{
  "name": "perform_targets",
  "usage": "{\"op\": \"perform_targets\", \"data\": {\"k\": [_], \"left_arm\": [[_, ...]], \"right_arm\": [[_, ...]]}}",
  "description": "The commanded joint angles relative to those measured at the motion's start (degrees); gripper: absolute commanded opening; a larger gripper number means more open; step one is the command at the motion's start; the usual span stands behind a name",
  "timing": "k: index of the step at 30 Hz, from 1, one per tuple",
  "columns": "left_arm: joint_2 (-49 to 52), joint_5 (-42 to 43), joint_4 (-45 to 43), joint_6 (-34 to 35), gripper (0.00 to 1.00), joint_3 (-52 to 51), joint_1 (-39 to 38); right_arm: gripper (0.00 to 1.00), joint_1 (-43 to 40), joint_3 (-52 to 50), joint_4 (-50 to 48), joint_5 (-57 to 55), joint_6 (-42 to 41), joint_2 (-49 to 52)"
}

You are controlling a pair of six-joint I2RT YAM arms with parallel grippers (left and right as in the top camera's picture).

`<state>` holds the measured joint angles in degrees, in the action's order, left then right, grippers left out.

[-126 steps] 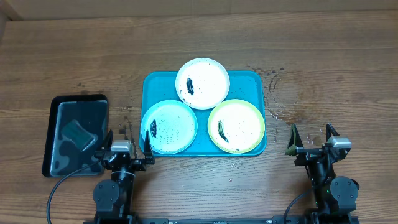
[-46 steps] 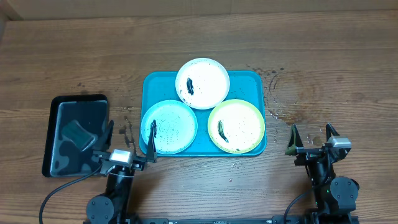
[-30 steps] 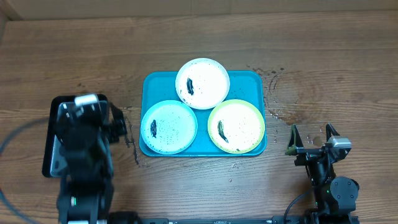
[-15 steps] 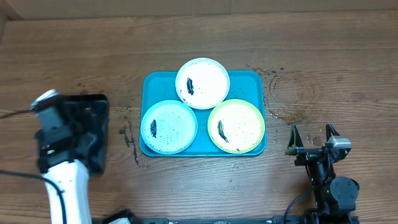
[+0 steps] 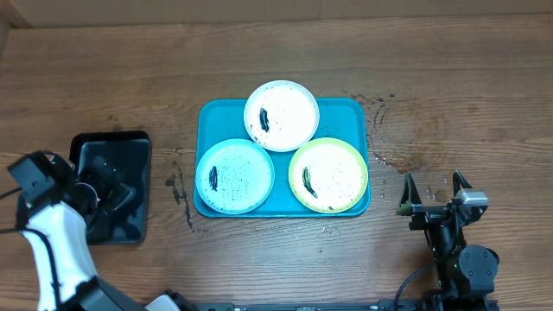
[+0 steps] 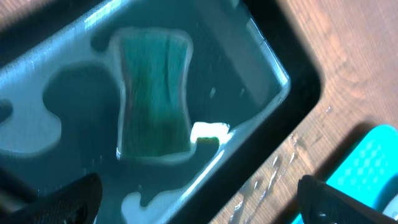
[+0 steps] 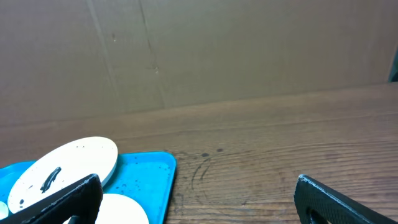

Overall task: Clean dirty plates on tray and stack at the side
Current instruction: 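Move the left gripper down into the black basin toward the green sponge, then grasp the green sponge with the left gripper and dip it in water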

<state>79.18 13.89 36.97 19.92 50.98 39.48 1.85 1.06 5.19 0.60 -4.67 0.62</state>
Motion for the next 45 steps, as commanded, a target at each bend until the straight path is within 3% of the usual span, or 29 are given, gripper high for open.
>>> {"op": "perform_targets", "data": {"k": [1, 9, 15, 18, 28, 34, 37, 45], "left_arm": [[4.48, -7.56, 8.87, -0.50, 1.00, 11.37, -0.48], [8.41, -11.04, 9.68, 4.57, 1.00, 11.67, -0.57], [14.86, -5.84, 7.41, 4.52, 1.00, 9.49, -0.52], [19.82, -4.52, 4.72, 4.55, 0.87, 9.49, -0.52], [29.05, -3.45, 1.53, 4.50, 0.88, 9.49, -0.87], [29.24, 0.11, 1.99, 0.79, 0.81, 9.51, -2.23], [29.24, -1.81, 3.08, 0.81, 0.69, 9.66, -2.78], [29.24, -9.84, 10.12, 1.97, 0.73, 14.05, -3.28]], "right_arm": [[1.00, -0.37, -0.59, -0.39, -0.55, 0.22, -0.46], [1.00, -0.37, -0.59, -0.39, -0.55, 0.22, -0.46], [1.00, -0.37, -0.59, -0.37, -0.55, 0.22, -0.46], [1.00, -0.37, -0.59, -0.39, -0.55, 0.22, -0.46], [1.00, -0.37, -0.59, -0.39, -0.55, 0.22, -0.46], [1.00, -0.37, -0.59, -0.39, -0.55, 0.22, -0.46], [1.00, -0.37, -0.59, -0.39, -0.55, 0.22, -0.46], [1.00, -0.37, -0.59, -0.39, -0.55, 0.22, -0.46]]}}
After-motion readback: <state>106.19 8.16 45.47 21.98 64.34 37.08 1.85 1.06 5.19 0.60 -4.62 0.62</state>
